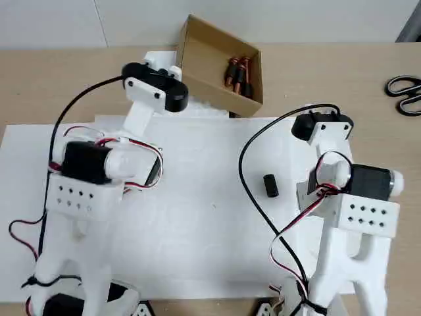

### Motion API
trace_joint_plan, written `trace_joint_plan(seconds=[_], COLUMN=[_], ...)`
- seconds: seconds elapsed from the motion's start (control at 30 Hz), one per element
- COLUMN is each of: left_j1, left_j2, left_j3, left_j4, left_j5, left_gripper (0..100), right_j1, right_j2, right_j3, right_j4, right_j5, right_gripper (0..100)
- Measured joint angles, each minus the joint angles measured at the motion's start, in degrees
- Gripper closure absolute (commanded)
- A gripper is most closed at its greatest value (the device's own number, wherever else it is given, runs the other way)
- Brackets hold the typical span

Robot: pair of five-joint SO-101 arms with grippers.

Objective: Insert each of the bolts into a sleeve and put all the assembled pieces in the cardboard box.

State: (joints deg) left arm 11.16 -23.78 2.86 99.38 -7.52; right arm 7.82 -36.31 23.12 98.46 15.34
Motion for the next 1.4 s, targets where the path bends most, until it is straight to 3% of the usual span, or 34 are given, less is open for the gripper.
trace_joint_plan(seconds=[0.1, 1.17, 1.4], left_j1=[0.4, -0.5, -0.8], left_j2=[1.8, 20.3, 23.4], left_j3=[0.0, -3.6, -6.2], left_j4=[0.0, -0.1, -0.1], left_j5=[-3.6, -12.6, -19.4], left_gripper=[99, 99, 99], right_j1=[1.1, 3.9, 4.7], right_j2=[-0.1, -0.1, -0.1], right_j3=[0.0, 0.9, 5.9], right_j4=[0.0, 0.0, 0.0], right_j5=[0.0, 0.0, 0.0], right_gripper=[99.5, 99.5, 99.5])
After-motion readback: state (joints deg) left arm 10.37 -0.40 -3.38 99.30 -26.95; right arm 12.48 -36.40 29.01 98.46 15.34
